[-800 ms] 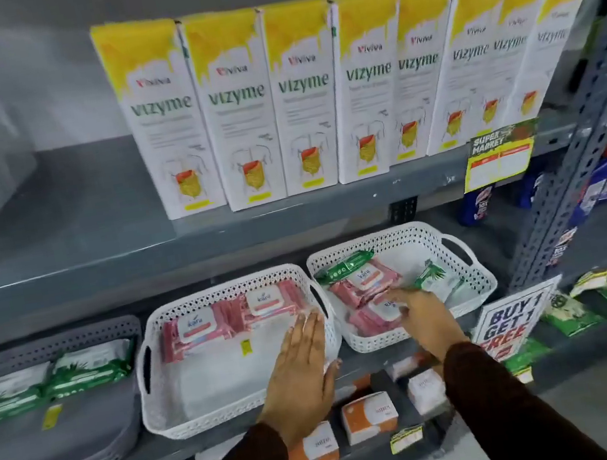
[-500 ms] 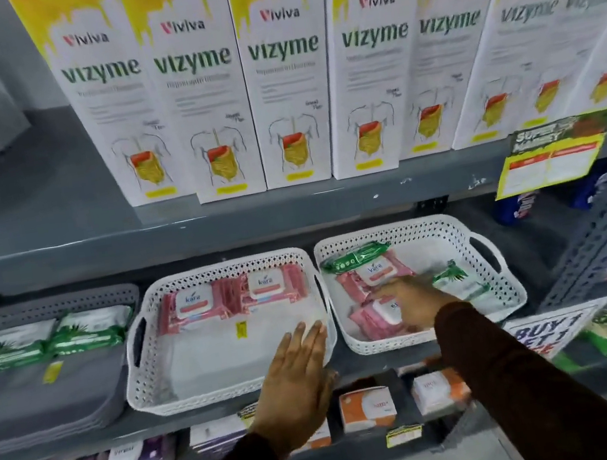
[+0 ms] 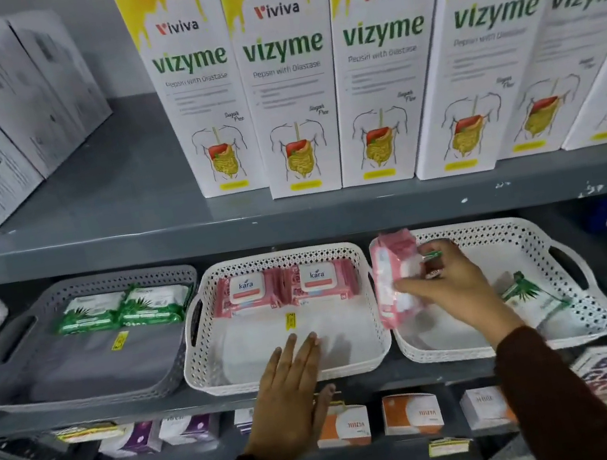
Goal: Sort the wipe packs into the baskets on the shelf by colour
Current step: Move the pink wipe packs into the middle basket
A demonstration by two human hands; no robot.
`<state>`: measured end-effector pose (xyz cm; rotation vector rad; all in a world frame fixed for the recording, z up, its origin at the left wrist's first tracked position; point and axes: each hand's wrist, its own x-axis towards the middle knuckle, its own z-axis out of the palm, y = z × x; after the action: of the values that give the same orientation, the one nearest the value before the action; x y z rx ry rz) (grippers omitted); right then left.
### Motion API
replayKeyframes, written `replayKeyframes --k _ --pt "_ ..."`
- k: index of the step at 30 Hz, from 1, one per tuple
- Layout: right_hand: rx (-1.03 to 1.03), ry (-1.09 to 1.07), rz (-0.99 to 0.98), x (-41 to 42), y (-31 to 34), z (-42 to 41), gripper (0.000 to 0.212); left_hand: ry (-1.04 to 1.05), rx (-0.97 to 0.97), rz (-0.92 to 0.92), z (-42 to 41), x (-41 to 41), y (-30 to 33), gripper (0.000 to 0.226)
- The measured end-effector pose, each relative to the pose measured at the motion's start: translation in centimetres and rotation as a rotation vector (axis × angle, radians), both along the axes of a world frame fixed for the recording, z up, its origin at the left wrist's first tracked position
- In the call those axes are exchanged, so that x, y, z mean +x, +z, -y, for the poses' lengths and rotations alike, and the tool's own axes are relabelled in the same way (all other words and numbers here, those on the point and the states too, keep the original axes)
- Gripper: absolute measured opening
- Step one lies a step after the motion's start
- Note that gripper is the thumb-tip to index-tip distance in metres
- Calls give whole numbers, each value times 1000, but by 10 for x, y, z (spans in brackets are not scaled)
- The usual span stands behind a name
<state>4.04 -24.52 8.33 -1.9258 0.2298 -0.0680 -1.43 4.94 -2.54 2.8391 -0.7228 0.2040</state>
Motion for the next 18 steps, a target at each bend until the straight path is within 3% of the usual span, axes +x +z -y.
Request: replayKeyframes --k 3,8,12,15,18 --pt "192 -13 18 6 -5 -55 67 32 15 -11 -17 2 0 65" --pt "-124 -87 81 24 -43 -131 36 46 40 -6 -29 -1 3 65" --pt "-339 -102 -88 40 -62 -146 34 30 56 0 -34 -5 7 64" --pt "-369 -67 -148 45 -63 -141 44 65 83 -19 -30 -4 10 66" --pt "-309 -59 -127 42 -58 -131 31 48 125 -18 -18 -5 12 67"
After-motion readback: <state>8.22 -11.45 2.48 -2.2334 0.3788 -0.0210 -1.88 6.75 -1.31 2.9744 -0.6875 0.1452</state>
